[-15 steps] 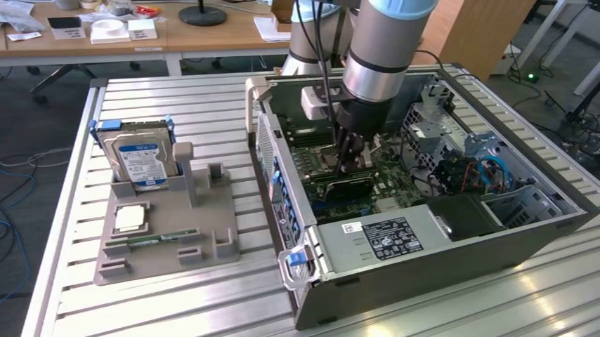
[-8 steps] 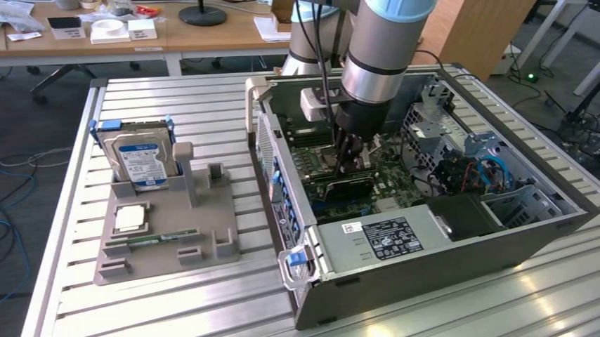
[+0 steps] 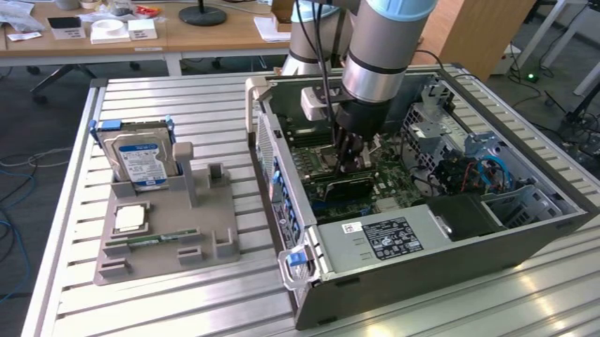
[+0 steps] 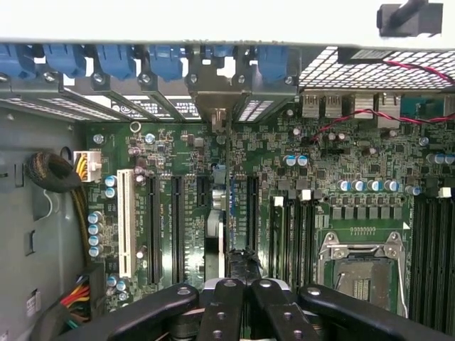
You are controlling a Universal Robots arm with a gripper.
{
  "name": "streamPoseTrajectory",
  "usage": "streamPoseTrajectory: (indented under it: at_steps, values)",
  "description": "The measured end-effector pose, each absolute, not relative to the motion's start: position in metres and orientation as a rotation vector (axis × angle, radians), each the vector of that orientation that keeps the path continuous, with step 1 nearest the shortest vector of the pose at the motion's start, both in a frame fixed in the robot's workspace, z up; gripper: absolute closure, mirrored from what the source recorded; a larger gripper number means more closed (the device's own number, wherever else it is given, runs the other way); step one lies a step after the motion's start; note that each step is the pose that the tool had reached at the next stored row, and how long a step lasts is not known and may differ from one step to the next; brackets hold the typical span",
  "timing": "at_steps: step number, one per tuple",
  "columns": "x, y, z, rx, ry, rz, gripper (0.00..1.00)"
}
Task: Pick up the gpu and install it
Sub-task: 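Press down on the gpu until it lock into place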
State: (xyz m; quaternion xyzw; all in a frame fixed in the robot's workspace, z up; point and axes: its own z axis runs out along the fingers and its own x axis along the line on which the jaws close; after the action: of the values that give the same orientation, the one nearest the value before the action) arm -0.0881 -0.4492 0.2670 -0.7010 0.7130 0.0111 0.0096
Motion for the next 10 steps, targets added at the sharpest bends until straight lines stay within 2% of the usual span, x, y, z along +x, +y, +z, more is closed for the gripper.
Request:
streamPoseTrajectory:
  at_steps: [10]
  values:
    - [-0.0875,-0.4514,0.2697,-2.192,2.230,0.032,0.89]
